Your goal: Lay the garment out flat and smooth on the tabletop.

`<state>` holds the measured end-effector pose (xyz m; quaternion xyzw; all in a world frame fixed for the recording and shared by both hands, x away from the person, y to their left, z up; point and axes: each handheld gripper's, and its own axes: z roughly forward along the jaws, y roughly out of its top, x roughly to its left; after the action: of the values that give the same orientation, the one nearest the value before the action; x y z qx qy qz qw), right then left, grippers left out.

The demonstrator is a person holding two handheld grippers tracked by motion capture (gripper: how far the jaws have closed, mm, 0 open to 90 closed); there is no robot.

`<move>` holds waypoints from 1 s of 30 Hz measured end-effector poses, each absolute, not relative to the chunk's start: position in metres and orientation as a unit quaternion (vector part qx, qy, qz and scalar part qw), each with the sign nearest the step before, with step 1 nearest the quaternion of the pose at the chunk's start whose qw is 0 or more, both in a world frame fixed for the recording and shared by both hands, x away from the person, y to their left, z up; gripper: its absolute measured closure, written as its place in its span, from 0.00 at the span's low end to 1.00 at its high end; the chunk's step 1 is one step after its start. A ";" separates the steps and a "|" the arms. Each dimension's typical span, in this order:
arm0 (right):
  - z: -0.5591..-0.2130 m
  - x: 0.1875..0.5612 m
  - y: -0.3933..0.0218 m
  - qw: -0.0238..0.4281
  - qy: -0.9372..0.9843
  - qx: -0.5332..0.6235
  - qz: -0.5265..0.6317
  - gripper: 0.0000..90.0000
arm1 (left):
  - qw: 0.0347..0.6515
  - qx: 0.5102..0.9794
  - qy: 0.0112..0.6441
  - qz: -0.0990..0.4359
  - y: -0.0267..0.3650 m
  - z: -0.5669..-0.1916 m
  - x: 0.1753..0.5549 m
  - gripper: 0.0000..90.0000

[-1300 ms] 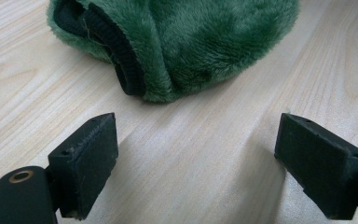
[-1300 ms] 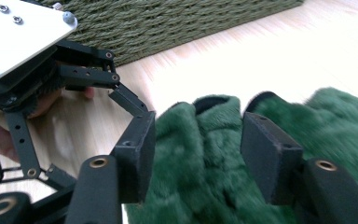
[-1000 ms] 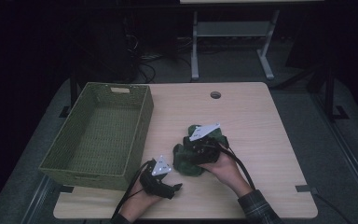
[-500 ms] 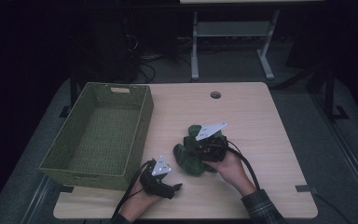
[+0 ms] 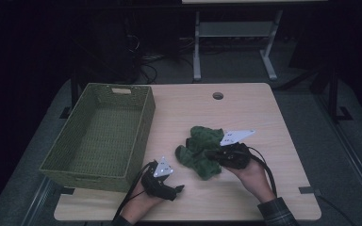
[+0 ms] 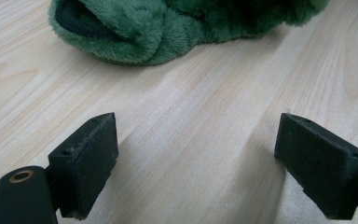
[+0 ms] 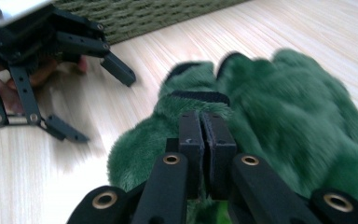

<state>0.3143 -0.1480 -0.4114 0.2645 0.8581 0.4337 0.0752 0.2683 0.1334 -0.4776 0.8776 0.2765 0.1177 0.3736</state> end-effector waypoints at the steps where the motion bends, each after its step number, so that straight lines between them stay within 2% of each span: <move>1: -0.412 0.313 -0.153 0.076 0.855 0.270 0.436 0.96 | 0.373 0.878 0.276 0.118 0.133 -0.478 0.268 0.14; 13: -0.432 0.298 -0.202 0.096 0.847 0.321 0.411 0.92 | 0.373 0.878 0.277 0.116 0.134 -0.478 0.268 0.14; 20: -0.440 0.291 -0.225 0.093 0.840 0.348 0.406 0.88 | 0.373 0.878 0.277 0.116 0.133 -0.478 0.268 0.14; 30: -0.415 0.298 -0.208 0.083 0.834 0.326 0.438 0.80 | 0.376 0.876 0.279 0.116 0.133 -0.478 0.268 0.14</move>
<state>0.2981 -0.2076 -0.4150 0.3259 0.8336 0.4383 0.0828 0.2680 0.1331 -0.4778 0.8761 0.2789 0.1164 0.3756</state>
